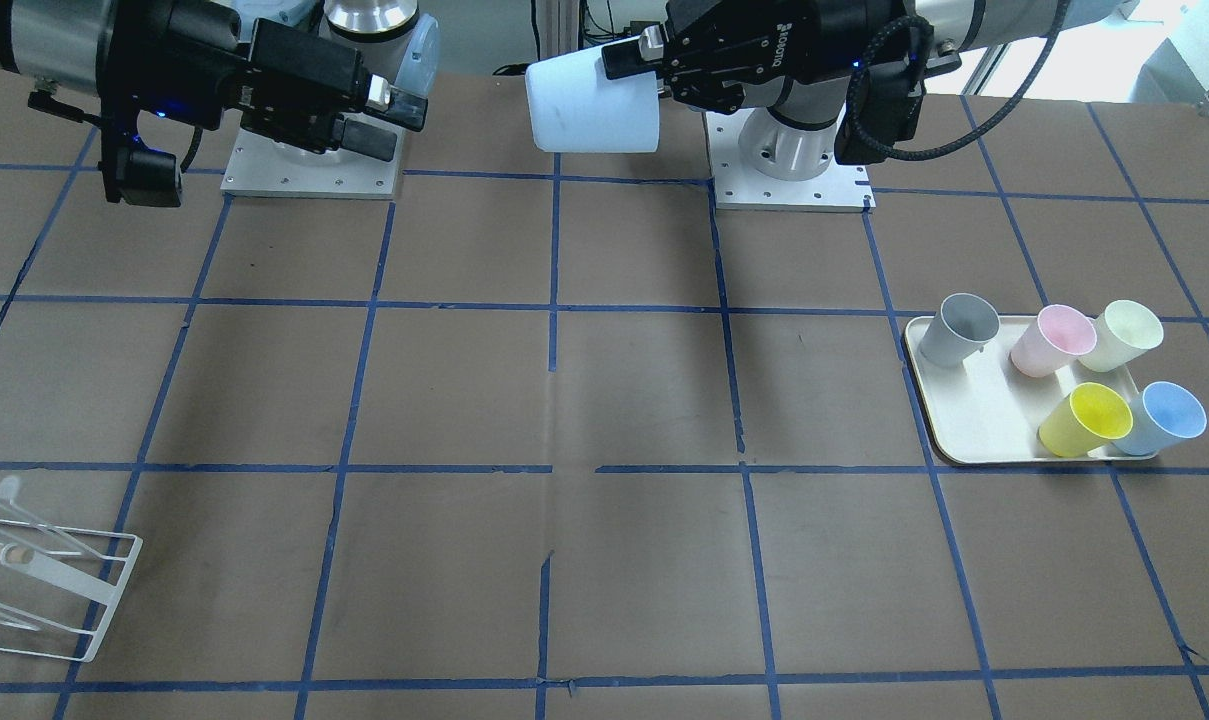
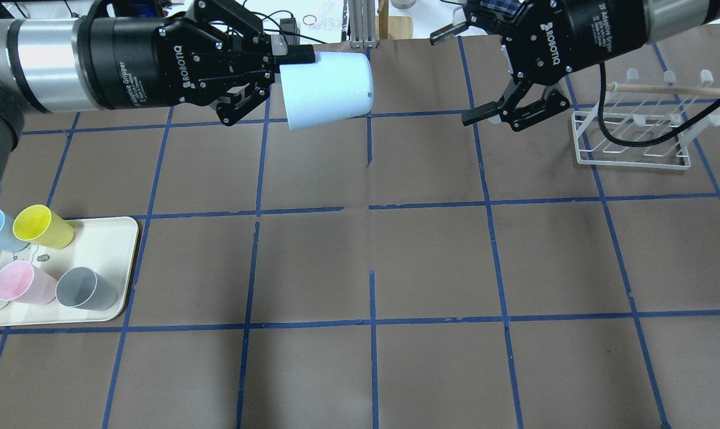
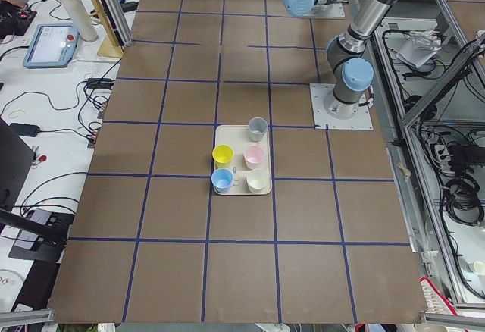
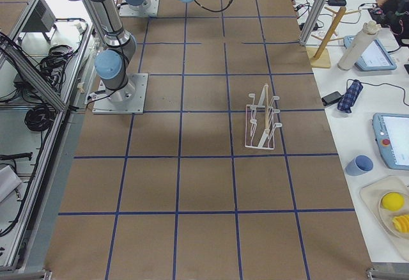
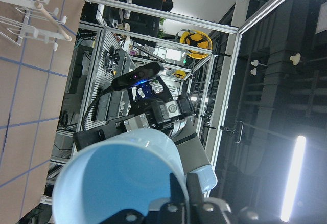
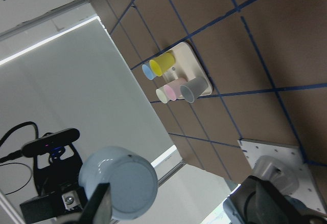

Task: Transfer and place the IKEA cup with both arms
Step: 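Carry the cup with the left gripper down toward the white tray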

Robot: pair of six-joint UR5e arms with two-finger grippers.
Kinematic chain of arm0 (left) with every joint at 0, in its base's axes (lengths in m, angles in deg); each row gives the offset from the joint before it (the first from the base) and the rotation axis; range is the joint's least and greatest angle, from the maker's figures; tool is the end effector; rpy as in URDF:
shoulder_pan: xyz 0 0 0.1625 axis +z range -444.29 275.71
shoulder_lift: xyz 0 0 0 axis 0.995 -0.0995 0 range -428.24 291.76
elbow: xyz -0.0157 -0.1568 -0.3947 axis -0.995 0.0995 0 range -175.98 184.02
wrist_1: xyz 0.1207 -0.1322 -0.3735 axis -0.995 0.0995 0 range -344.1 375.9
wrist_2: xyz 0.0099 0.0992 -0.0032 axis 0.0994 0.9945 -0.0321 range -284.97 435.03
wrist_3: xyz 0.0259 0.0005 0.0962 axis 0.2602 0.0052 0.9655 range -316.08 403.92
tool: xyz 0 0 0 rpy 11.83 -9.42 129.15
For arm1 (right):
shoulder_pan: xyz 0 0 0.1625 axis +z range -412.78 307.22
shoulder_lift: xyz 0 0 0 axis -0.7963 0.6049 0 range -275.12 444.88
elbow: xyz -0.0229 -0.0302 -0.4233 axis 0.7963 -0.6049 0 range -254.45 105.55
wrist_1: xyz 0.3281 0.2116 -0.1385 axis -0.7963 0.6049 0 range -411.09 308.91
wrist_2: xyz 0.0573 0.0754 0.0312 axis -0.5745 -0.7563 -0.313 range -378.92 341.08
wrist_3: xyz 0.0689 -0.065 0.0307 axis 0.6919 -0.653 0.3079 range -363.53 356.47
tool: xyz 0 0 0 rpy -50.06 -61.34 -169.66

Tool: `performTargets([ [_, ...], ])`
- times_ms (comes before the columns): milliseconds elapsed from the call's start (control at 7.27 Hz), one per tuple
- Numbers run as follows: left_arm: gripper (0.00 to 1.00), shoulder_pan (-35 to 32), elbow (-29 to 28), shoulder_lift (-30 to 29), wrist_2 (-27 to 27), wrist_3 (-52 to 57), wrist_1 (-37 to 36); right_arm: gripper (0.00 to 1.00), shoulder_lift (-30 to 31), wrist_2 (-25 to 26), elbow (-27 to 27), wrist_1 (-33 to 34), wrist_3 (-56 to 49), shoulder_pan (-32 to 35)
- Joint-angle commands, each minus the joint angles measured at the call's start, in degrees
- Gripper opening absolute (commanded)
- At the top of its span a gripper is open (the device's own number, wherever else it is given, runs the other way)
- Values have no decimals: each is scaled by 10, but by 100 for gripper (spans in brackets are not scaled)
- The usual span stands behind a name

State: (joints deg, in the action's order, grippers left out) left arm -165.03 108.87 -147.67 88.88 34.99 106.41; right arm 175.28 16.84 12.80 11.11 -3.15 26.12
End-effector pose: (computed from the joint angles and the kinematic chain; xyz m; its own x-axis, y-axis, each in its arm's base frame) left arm -0.1609 -0.4422 0.5189 -0.1956 -0.2698 0.9428 -0.1931 0.9532 0.2327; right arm 0.1225 -0.4878 0.5146 -0.5071 0.4505 -0.7348 0.1782 0.8889 0.4220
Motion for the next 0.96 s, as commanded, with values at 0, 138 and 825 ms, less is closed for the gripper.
performTargets([
  [0, 0, 4, -4, 2, 125, -10, -1, 100, -17, 170, 4, 112, 43, 8],
  [138, 0, 15, -5, 2, 155, -10, -1, 100, -29, 213, 4, 132, 53, 26],
  [825, 0, 71, -24, 3, 402, 19, 9, 100, -83, 481, -7, 333, 67, 109],
])
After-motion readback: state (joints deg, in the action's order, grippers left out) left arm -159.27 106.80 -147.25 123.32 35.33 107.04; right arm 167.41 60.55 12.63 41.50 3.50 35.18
